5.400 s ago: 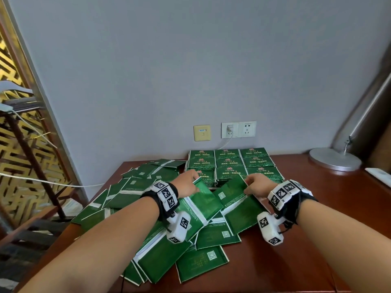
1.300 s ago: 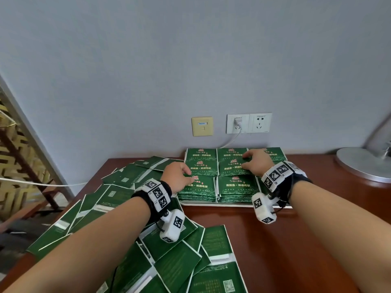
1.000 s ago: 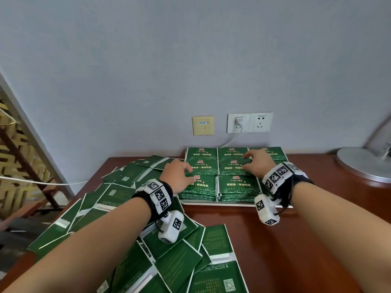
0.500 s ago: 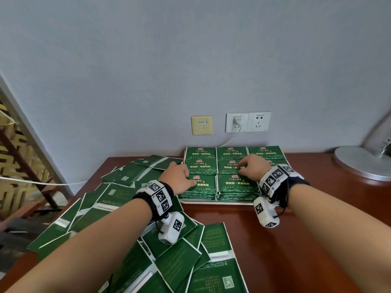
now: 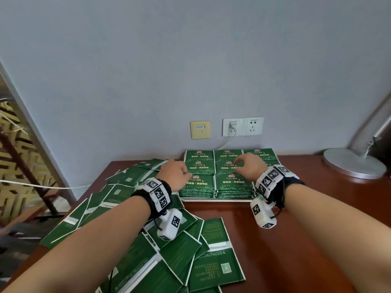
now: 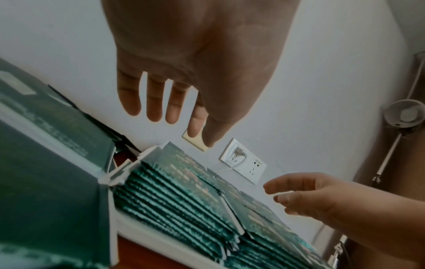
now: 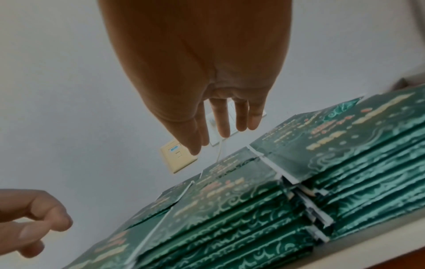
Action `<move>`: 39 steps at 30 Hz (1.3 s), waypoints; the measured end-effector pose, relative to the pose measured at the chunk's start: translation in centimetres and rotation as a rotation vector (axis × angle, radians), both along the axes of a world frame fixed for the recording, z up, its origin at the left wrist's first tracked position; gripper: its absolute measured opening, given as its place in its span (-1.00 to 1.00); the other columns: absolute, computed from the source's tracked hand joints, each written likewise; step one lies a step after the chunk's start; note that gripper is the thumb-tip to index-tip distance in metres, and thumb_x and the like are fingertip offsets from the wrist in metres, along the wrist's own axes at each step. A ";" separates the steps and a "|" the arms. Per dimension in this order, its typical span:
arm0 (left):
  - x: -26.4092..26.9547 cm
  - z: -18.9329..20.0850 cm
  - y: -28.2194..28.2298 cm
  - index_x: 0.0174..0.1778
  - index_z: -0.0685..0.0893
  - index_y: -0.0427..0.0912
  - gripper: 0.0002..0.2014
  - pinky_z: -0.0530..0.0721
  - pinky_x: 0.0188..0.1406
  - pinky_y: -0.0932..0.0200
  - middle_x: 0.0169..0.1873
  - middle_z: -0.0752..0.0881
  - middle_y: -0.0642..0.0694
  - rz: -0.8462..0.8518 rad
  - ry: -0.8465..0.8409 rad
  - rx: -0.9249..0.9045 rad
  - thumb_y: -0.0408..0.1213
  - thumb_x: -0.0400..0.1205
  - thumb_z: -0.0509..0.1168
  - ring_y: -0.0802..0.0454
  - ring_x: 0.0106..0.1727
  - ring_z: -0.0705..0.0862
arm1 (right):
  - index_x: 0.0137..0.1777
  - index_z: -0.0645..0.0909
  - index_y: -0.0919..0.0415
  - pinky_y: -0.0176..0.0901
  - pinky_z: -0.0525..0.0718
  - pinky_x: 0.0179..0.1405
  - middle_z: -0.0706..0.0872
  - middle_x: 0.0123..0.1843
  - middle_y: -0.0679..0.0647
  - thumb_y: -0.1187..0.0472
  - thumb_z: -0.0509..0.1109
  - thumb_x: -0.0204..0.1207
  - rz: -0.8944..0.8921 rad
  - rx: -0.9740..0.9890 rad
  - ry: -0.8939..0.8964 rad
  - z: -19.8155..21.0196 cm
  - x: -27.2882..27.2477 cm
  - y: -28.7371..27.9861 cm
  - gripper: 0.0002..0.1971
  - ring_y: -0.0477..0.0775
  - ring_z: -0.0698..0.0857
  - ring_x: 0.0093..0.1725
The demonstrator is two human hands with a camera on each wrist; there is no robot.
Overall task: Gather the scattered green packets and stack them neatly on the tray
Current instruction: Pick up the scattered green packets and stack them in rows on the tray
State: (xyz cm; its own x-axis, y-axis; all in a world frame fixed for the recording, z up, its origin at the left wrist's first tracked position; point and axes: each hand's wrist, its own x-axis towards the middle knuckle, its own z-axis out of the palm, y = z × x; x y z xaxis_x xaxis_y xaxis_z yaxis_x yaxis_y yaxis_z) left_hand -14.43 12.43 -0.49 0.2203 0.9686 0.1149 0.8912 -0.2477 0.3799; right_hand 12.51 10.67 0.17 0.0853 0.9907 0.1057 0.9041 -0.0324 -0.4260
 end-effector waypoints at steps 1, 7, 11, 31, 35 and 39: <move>-0.1 0.5 -0.6 -0.17 0.63 0.12 -0.90 0.58 0.12 0.07 0.05 0.64 -0.01 -0.015 -0.003 0.017 0.02 0.59 0.32 -0.07 0.11 0.62 | 0.30 0.68 0.10 -0.17 0.67 0.06 0.70 0.33 0.10 0.22 0.45 0.48 0.000 0.008 0.002 0.3 -0.2 -0.6 -0.63 0.09 0.77 0.07; -0.9 1.9 -3.9 -0.17 0.70 -0.01 -0.96 0.55 -0.03 0.21 -0.25 0.65 0.17 -0.067 -0.019 0.034 -0.20 0.59 0.36 0.06 -0.11 0.65 | 0.32 0.66 0.11 -0.14 0.67 0.06 0.73 0.23 0.10 0.18 0.45 0.51 0.023 -0.001 0.015 1.7 -1.8 -4.3 -0.63 0.06 0.73 0.00; -1.4 1.8 -6.5 -0.13 0.72 -0.04 -0.98 0.46 -0.18 0.22 -0.30 0.59 0.19 -0.115 0.016 -0.029 -0.24 0.56 0.41 0.06 -0.15 0.62 | 0.29 0.67 0.13 -0.22 0.60 0.00 0.72 0.22 0.10 0.16 0.46 0.52 0.063 -0.044 -0.007 1.7 -3.3 -6.9 -0.67 0.00 0.66 -0.02; -2.9 -1.3 -12.6 0.13 0.79 -0.12 -0.77 0.56 0.13 0.15 -0.06 0.64 0.04 -0.360 0.132 -0.295 -0.23 0.56 0.50 0.07 -0.03 0.62 | 0.55 0.44 0.12 -0.09 0.53 0.38 0.59 0.45 0.05 0.10 0.55 0.45 0.250 -0.348 -0.113 -4.5 -8.6 -11.5 -0.33 0.09 0.59 0.37; -3.4 -1.3 -12.6 0.12 0.79 -0.13 -0.77 0.57 0.10 0.15 -0.07 0.65 0.02 -0.348 0.120 -0.287 -0.25 0.56 0.50 0.06 -0.03 0.62 | 0.52 0.46 0.15 -0.07 0.55 0.38 0.61 0.42 0.05 0.10 0.60 0.37 0.259 -0.326 -0.133 -4.7 -8.9 -11.5 -0.29 0.10 0.60 0.36; -3.6 -1.2 -12.7 0.15 0.78 -0.11 -0.75 0.58 0.14 0.13 -0.02 0.65 0.00 -0.336 0.128 -0.291 -0.26 0.56 0.50 -0.02 0.06 0.67 | 0.49 0.50 0.17 -0.05 0.58 0.36 0.64 0.39 0.05 0.10 0.65 0.32 0.256 -0.343 -0.128 -4.7 -9.0 -11.3 -0.28 0.11 0.62 0.33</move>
